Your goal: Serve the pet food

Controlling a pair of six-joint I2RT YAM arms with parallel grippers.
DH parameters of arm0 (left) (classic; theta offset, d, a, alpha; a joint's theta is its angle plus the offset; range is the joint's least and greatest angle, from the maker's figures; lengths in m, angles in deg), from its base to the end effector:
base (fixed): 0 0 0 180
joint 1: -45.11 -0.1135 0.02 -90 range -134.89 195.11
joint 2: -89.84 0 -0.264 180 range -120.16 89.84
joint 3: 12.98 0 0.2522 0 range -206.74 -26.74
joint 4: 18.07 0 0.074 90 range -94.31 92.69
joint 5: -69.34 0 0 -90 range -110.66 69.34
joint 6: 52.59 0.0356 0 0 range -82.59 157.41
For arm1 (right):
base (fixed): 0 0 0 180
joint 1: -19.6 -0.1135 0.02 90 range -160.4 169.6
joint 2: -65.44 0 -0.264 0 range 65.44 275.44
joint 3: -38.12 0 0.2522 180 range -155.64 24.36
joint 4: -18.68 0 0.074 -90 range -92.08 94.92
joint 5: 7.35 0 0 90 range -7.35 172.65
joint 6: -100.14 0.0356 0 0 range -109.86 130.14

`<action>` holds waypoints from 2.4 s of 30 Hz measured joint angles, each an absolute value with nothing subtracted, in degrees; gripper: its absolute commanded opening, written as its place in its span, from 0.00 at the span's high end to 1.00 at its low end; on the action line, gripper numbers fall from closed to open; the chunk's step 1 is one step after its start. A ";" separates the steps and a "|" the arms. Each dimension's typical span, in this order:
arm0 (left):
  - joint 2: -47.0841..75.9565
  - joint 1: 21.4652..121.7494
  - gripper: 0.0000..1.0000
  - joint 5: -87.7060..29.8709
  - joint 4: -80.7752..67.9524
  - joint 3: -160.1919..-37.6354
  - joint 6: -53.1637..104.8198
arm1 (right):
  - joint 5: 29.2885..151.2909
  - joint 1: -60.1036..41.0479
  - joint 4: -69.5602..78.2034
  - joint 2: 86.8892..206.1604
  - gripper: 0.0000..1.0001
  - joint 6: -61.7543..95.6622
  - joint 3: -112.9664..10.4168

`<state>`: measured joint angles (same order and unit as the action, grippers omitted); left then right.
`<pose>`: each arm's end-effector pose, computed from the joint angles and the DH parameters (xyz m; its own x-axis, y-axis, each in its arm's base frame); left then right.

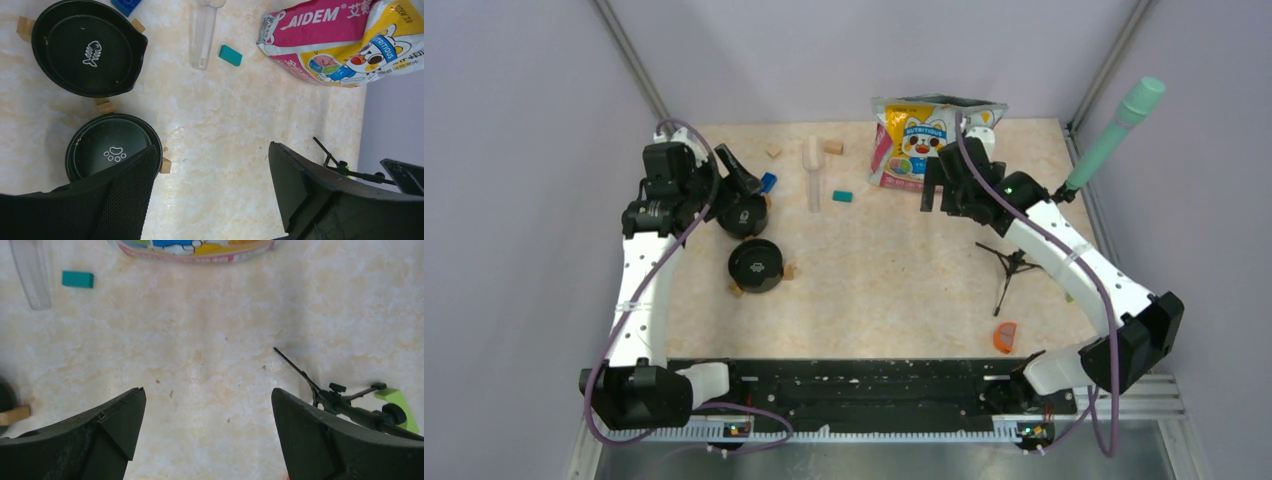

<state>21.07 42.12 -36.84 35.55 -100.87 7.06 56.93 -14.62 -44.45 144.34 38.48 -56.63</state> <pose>0.2520 0.0032 0.3809 -0.5787 -0.5162 -0.6314 -0.1311 0.8231 -0.5526 0.2433 0.1468 0.3635 -0.6596 0.0686 -0.7485 0.0567 0.9975 0.0414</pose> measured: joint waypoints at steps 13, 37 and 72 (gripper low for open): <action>20.28 42.12 0.15 -40.36 33.71 -100.54 8.83 | 56.91 -9.04 -44.88 163.22 0.05 47.98 -95.14; 20.17 42.12 0.15 -39.25 33.89 -100.11 14.03 | 63.25 -2.44 -43.33 189.12 0.10 77.16 -112.63; 17.24 42.15 0.16 -46.74 29.76 -98.49 9.77 | 81.59 -1.18 -50.41 177.76 1.00 55.98 -98.23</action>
<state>17.24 42.15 -46.74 29.76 -98.49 9.77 81.59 -1.18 -50.41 177.76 55.98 -98.23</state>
